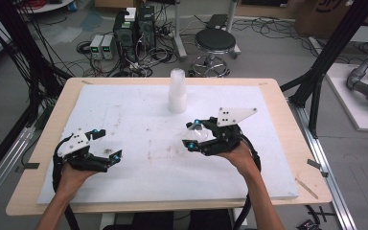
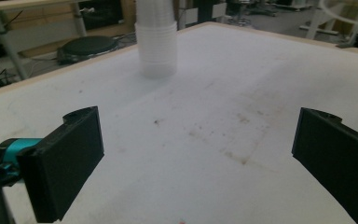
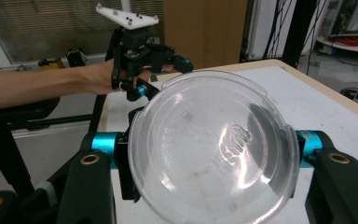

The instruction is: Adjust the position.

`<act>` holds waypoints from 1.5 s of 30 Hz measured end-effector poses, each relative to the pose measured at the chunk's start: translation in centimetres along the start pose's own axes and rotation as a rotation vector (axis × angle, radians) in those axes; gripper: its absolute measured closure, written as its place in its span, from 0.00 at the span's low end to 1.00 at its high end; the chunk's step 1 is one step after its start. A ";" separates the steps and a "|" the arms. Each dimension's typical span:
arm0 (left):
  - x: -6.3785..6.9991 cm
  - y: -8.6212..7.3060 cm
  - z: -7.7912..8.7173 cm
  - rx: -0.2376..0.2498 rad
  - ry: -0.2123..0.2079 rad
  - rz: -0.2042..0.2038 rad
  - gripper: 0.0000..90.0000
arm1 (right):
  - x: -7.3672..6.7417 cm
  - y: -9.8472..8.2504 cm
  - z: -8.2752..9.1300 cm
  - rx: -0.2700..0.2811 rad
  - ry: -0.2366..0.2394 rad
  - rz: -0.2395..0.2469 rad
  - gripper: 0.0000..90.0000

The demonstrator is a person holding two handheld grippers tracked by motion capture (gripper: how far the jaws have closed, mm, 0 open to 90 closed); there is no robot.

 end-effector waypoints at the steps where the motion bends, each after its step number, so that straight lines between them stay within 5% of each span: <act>1: 0.1 0.5 -0.1 0.008 -0.023 0.002 0.02 | 0.0 0.0 0.0 0.001 0.002 0.000 0.47; 4: 0.3 1.4 -0.3 0.020 -0.075 -0.002 0.02 | 0.0 0.0 0.0 0.003 0.006 -0.001 0.47; 5: 0.7 2.4 -0.7 0.022 -0.131 -0.016 0.02 | 0.1 0.0 -0.1 0.003 0.008 -0.004 0.47; 8: 1.3 3.5 -1.5 0.034 -0.201 -0.017 0.02 | 0.1 0.0 -0.2 0.006 0.019 -0.006 0.47; 15: 3.6 4.5 -3.9 0.057 -0.339 -0.017 0.02 | 0.0 0.0 -0.4 0.012 0.040 -0.011 0.47; 25: 7.6 5.4 -8.2 0.102 -0.471 -0.004 0.02 | -0.2 0.1 -0.8 0.038 0.060 -0.019 0.47; 32: 9.5 6.1 -10.3 0.139 -0.524 0.009 0.02 | -0.2 0.2 -0.8 0.075 0.074 -0.034 0.47; 43: 11.0 6.0 -12.0 0.116 -0.575 0.003 0.03 | -0.4 0.1 -1.2 0.117 0.120 -0.068 0.47; 45: 11.1 6.0 -12.0 0.116 -0.582 -0.004 0.09 | -0.4 0.0 -1.3 0.125 0.124 -0.067 0.47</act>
Point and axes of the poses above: each handheld gripper's, and its own axes: z roughly backward along the jaws, y roughly out of its top, x roughly to its right, the point moved 6 cm from there along -z, roughly forward along the jaws, and after that the axes turned 7 degrees about x, right-handed, at the moved point
